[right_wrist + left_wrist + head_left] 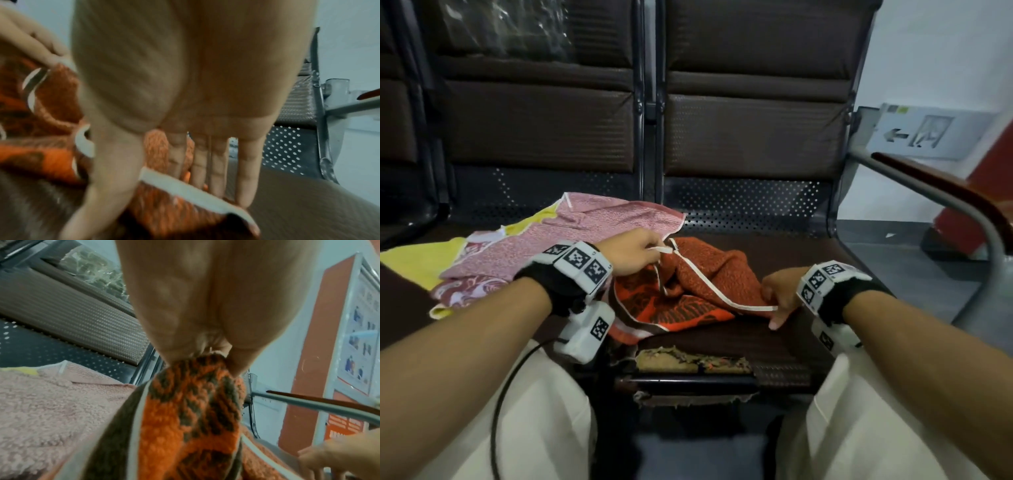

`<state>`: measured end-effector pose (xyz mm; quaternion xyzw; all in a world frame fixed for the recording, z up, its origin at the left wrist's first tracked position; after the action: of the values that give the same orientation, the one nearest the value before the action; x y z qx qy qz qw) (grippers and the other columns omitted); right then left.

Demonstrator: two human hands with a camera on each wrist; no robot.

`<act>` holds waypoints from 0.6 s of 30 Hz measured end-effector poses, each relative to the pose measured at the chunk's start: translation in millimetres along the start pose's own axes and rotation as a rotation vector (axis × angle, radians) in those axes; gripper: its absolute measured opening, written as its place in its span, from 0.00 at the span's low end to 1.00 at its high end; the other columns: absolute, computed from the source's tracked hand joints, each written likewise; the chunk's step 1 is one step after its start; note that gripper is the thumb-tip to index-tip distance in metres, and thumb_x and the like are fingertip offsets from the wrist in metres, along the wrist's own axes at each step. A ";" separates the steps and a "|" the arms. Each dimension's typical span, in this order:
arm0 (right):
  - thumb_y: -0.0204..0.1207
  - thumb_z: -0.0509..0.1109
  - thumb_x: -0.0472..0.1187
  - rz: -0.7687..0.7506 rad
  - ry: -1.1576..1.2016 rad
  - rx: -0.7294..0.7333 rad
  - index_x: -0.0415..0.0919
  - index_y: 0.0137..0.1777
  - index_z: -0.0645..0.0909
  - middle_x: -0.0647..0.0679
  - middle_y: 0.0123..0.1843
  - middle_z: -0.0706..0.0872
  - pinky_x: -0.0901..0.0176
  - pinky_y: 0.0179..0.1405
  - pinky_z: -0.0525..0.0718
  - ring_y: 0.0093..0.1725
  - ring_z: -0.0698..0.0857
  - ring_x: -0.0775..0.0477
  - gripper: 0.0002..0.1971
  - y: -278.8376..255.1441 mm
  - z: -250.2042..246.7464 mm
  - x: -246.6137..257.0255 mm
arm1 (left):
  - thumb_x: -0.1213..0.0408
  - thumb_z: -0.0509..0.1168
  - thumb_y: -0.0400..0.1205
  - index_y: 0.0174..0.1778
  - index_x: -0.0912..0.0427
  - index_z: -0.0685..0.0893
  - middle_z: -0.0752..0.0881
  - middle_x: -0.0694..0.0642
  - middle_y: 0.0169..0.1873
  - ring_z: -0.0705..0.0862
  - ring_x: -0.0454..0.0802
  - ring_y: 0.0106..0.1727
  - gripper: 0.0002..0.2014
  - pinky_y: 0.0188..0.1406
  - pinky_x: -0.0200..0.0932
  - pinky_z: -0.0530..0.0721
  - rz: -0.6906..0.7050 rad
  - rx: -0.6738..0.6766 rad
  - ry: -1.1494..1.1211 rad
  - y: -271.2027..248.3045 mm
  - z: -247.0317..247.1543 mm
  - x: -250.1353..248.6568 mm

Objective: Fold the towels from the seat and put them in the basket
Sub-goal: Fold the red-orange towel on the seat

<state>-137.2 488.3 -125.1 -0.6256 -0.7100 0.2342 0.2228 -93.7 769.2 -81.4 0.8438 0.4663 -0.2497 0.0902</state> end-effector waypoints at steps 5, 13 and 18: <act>0.74 0.73 0.45 0.101 -0.137 -0.114 0.39 0.60 0.83 0.41 0.59 0.86 0.56 0.56 0.80 0.60 0.84 0.40 0.17 1.2 10.2 -8.1 | 0.66 0.57 0.85 0.53 0.57 0.81 0.86 0.57 0.48 0.82 0.55 0.53 0.08 0.57 0.53 0.79 0.078 -0.057 0.106 2.4 0.3 8.8; 0.80 0.67 0.39 -0.129 0.820 -0.953 0.44 0.42 0.75 0.49 0.37 0.81 0.59 0.41 0.79 0.37 0.80 0.52 0.06 -8.8 -49.2 -1.1 | 0.62 0.58 0.86 0.56 0.67 0.84 0.87 0.63 0.52 0.84 0.56 0.56 0.14 0.60 0.46 0.79 -0.102 -0.433 -0.340 22.4 -6.0 -11.3; 0.77 0.71 0.38 -0.255 1.231 -0.943 0.44 0.42 0.78 0.48 0.32 0.82 0.60 0.25 0.78 0.25 0.79 0.56 0.05 -6.1 -56.1 24.4 | 0.66 0.63 0.83 0.61 0.72 0.82 0.86 0.64 0.45 0.84 0.53 0.44 0.15 0.48 0.42 0.85 -0.213 -0.370 -1.058 22.6 -7.0 -36.5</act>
<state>-110.7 514.9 -76.5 -0.5851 -0.5494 -0.5083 0.3122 -88.6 732.4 -58.8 0.5224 0.4759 -0.5603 0.4321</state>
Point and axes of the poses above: each hand's wrist, its own y-axis towards the middle knuckle, its own z-axis out of the palm, x = y × z, the point moved 1 cm from there along y, towards the middle knuckle
